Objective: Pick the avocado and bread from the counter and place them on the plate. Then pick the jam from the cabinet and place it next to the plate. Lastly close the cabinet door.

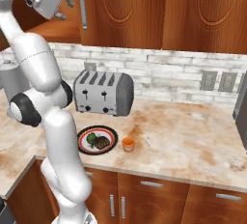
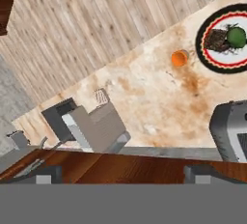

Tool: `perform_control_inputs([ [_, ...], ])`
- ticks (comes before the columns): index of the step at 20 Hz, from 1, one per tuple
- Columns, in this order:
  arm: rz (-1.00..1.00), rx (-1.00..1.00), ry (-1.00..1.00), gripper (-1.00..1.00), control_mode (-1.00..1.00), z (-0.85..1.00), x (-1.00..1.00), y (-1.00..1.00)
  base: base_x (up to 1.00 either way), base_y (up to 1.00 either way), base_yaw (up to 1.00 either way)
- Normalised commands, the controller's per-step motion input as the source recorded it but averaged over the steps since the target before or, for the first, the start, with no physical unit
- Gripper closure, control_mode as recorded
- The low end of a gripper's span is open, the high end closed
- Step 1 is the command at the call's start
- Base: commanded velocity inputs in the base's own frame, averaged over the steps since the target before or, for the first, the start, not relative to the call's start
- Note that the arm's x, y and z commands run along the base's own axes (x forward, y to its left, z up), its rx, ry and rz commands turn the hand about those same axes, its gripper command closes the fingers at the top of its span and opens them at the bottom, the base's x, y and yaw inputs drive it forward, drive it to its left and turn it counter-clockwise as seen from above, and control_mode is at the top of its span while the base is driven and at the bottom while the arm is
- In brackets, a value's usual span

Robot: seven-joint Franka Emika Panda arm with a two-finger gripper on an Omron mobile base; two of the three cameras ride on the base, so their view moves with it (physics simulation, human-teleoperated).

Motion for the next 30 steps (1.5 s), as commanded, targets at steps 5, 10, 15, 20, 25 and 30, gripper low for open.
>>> perform_control_inputs([
  [5, 0.06, -0.72, -0.18, -1.00, -1.00, -1.00, -1.00, -0.10, 0.00, 0.00, 0.00],
  [10, 0.06, -0.43, -0.19, -1.00, -1.00, -1.00, -1.00, -0.85, 0.00, 0.00, 0.00],
  [15, 0.10, -0.28, -0.20, -1.00, -1.00, -1.00, -1.00, -1.00, 0.00, 0.00, 0.00],
  [20, 0.08, -0.30, -0.29, -1.00, -1.00, -1.00, -1.00, -0.92, 0.00, 0.00, 0.00],
  [25, 0.00, -0.40, -0.28, -1.00, -1.00, -1.00, -1.00, -0.36, 0.00, 0.00, 0.00],
  [30, 0.39, -0.30, -0.37, -1.00, -1.00, -0.71, -0.73, 0.25, 0.00, 0.00, 0.00],
])
